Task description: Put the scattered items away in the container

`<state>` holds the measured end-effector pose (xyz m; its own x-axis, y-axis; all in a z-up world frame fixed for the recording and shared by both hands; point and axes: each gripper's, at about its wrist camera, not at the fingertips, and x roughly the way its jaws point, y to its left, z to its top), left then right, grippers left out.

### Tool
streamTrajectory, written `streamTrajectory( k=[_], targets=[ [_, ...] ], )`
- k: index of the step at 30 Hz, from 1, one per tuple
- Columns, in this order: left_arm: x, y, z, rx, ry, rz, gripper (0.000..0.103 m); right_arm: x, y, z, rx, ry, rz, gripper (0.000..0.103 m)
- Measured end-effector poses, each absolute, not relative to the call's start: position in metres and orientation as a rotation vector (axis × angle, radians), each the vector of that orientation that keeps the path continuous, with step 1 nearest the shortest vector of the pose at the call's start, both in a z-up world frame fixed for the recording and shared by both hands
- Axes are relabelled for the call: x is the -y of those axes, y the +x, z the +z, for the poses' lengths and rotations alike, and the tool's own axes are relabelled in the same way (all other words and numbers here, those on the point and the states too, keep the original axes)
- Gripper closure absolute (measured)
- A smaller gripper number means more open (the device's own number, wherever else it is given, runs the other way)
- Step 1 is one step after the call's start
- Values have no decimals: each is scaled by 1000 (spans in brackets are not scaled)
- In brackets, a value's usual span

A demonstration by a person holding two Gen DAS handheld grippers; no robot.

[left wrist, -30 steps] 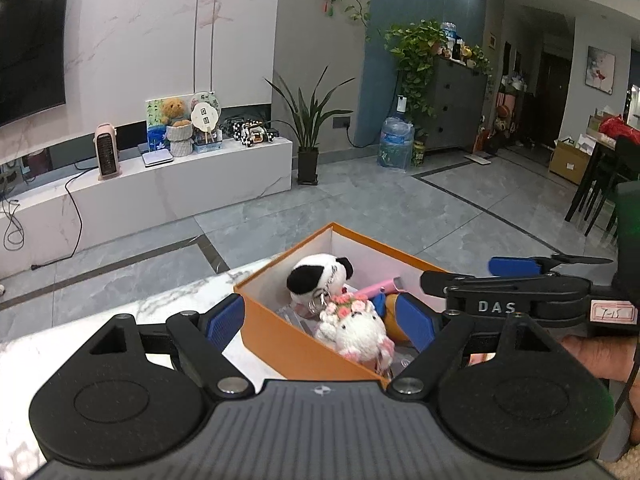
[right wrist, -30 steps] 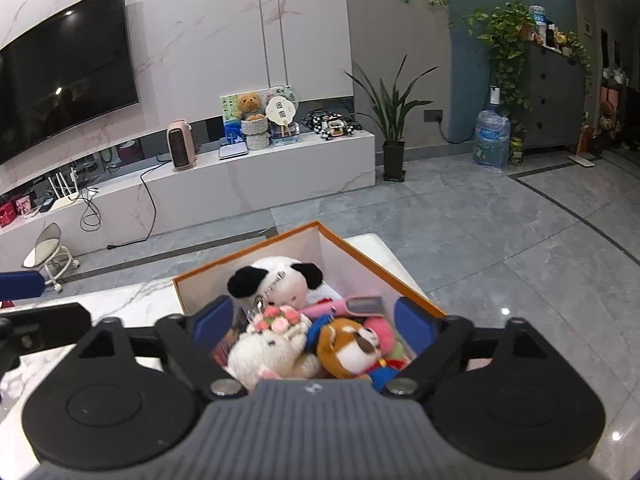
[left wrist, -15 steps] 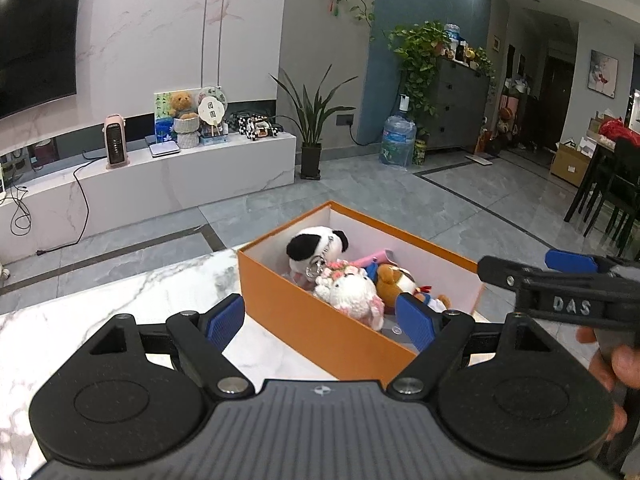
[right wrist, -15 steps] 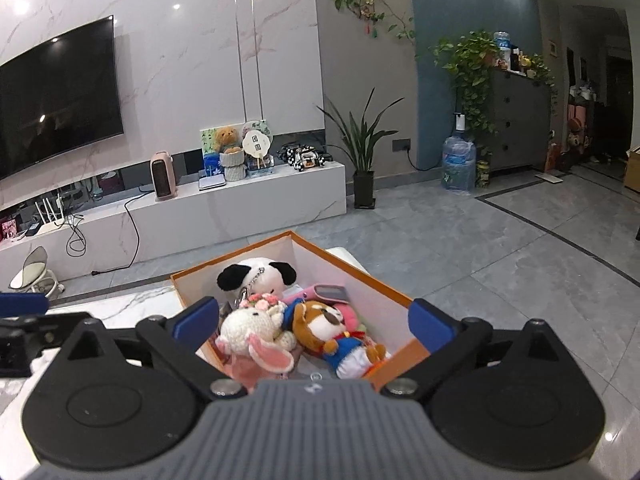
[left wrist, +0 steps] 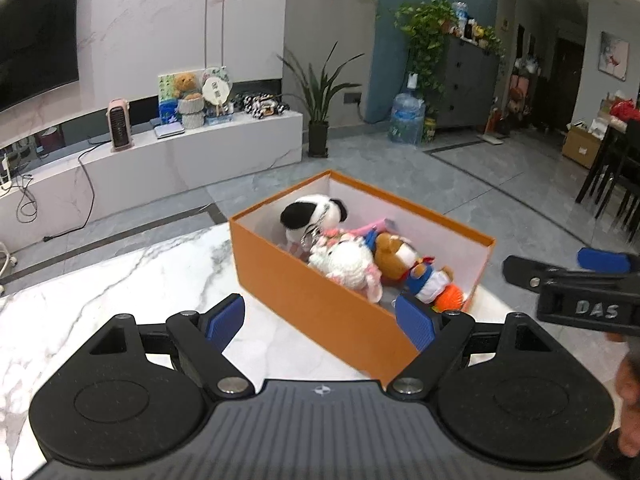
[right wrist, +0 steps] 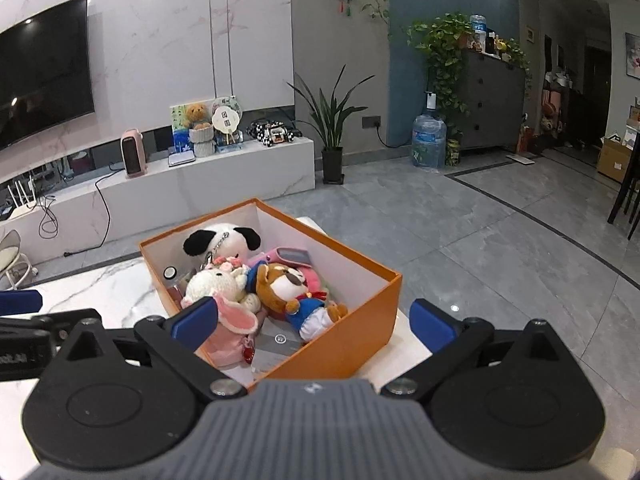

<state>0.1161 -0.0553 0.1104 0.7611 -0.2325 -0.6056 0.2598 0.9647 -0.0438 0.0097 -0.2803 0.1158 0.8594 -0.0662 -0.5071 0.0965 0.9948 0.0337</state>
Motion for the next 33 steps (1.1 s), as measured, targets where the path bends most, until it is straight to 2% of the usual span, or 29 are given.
streamTrajectory(
  k=[11, 33],
  targets=[
    [56, 118, 101, -658, 106, -170, 5, 275, 11, 113, -548, 41, -70, 0],
    [56, 120, 95, -693, 23, -227, 5, 263, 10, 110, -555, -32, -116, 0]
  ],
)
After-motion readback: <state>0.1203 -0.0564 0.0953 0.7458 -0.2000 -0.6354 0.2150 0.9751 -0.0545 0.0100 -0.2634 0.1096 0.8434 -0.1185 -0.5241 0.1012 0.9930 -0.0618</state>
